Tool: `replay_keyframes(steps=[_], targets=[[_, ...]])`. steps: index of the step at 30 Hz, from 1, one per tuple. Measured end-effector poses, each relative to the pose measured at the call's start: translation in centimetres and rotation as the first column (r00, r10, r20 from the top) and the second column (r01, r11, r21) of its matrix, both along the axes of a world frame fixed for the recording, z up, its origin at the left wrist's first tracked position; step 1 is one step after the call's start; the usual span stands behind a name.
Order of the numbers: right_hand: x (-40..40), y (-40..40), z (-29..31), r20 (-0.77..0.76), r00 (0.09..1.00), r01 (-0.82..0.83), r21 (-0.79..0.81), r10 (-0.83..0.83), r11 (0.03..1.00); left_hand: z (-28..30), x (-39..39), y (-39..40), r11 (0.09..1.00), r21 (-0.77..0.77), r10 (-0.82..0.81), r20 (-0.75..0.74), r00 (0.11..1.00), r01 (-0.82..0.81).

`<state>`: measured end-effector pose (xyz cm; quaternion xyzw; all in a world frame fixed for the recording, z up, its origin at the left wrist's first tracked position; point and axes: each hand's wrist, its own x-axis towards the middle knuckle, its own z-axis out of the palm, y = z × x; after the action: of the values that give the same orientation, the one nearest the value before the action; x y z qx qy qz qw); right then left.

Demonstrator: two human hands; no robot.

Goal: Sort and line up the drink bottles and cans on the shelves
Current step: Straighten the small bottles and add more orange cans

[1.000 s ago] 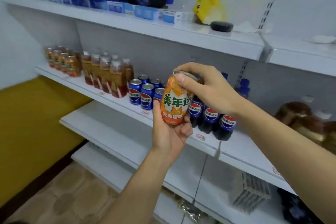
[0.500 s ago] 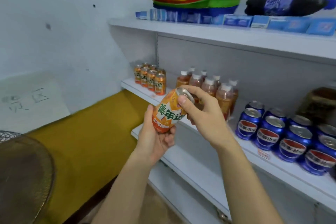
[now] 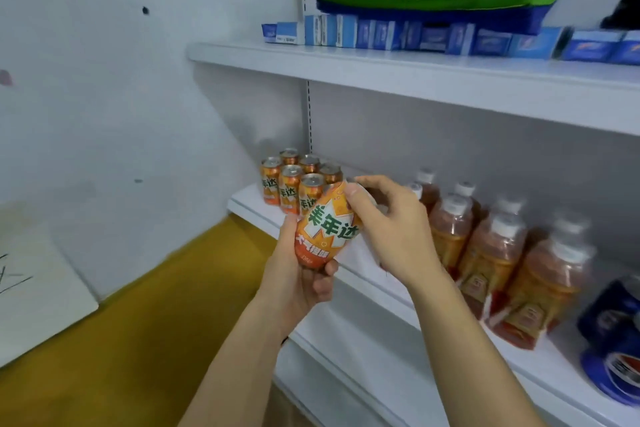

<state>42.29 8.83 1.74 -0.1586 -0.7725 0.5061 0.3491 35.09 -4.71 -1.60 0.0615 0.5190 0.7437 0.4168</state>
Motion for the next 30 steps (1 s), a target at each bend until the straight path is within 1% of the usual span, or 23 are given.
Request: replay_keyframes(steps=[2, 4, 6, 7, 8, 9, 10, 11, 12, 13, 14, 15, 17, 19, 21, 24, 25, 27, 30], targets=[[-3.4, 0.8, 0.4, -0.011, 1.000, -0.018, -0.103, 0.017, 0.995, 0.7, -3.5, 1.2, 1.000, 0.001, -0.002, -0.029, 1.000, 0.002], [-6.2, 1.5, 0.4, -0.041, 0.999, -0.026, -0.183, 0.019, 0.983, 0.9, -6.7, 2.8, 0.999, -0.051, -0.024, -0.068, 0.997, 0.020], [-8.3, 2.5, 0.2, -0.064, 0.996, 0.056, -0.167, -0.068, 0.984, 0.9, -10.1, 4.4, 0.980, -0.186, -0.094, -0.141, 0.986, 0.067], [-9.3, 3.2, 0.2, -0.069, 0.991, 0.097, -0.167, -0.110, 0.981, 0.9, -12.0, 5.1, 0.959, -0.262, -0.168, -0.216, 0.962, 0.109], [-10.1, 4.0, 0.2, -0.074, 0.985, 0.138, -0.181, -0.153, 0.974, 1.1, -13.8, 5.9, 0.930, -0.333, -0.267, -0.313, 0.911, 0.159], [-11.0, 4.8, 0.2, -0.072, 0.978, 0.181, -0.193, -0.198, 0.964, 1.3, -15.7, 6.6, 0.894, -0.402, -0.372, -0.424, 0.826, 0.196], [-11.8, 5.7, 0.1, -0.071, 0.963, 0.244, -0.181, -0.261, 0.953, 1.5, -17.5, 7.3, 0.863, -0.459, -0.459, -0.535, 0.709, 0.212], [-12.5, 6.5, 0.1, -0.064, 0.939, 0.326, -0.138, -0.337, 0.935, 1.9, -19.3, 8.1, 0.843, -0.497, -0.518, -0.641, 0.566, 0.207], [-13.1, 7.3, 0.2, -0.053, 0.912, 0.403, -0.077, -0.407, 0.912, 2.4, -21.2, 8.9, 0.837, -0.516, -0.542, -0.739, 0.400, 0.181], [-13.7, 7.9, 0.3, -0.037, 0.881, 0.472, 0.000, -0.472, 0.882, 2.9, -23.0, 9.8, 0.847, -0.512, -0.531, -0.818, 0.222, 0.142], [-14.2, 8.5, 0.5, -0.008, 0.848, 0.528, 0.082, -0.529, 0.845, 3.4, -24.8, 10.8, 0.859, -0.504, -0.510, -0.858, 0.055, 0.094], [-14.7, 8.9, 0.7, 0.044, 0.813, 0.568, 0.163, -0.581, 0.807, 3.7, -26.3, 11.9, 0.865, -0.499, -0.495, -0.866, -0.069, 0.058], [-15.6, 9.9, 1.0, 0.163, 0.730, 0.608, 0.291, -0.664, 0.739, 3.9, -28.5, 14.1, 0.852, -0.522, -0.505, -0.834, -0.221, 0.025], [-16.4, 10.8, 0.7, 0.259, 0.669, 0.609, 0.346, -0.696, 0.714, 3.2, -29.8, 15.9, 0.802, -0.595, -0.549, -0.764, -0.340, 0.042], [-16.7, 11.5, 0.2, 0.354, 0.646, 0.582, 0.346, -0.677, 0.736, 1.9, -30.5, 17.1, 0.735, -0.673, -0.588, -0.696, -0.412, 0.086], [-16.9, 12.2, -0.9, 0.461, 0.644, 0.516, 0.327, -0.611, 0.792, -0.4, -30.9, 17.9, 0.625, -0.774, -0.648, -0.590, -0.480, 0.108], [-17.0, 12.4, -1.2, 0.479, 0.651, 0.497, 0.317, -0.589, 0.808, -1.1, -30.9, 18.0, 0.618, -0.781, -0.645, -0.573, -0.505, 0.097], [-17.4, 12.6, -1.9, 0.502, 0.666, 0.469, 0.293, -0.552, 0.833, -2.1, -30.9, 18.0, 0.656, -0.750, -0.603, -0.587, -0.540, 0.082], [-18.0, 12.9, -2.6, 0.545, 0.675, 0.428, 0.261, -0.498, 0.865, -2.8, -31.1, 18.2, 0.691, -0.719, -0.568, -0.601, -0.562, 0.070]])
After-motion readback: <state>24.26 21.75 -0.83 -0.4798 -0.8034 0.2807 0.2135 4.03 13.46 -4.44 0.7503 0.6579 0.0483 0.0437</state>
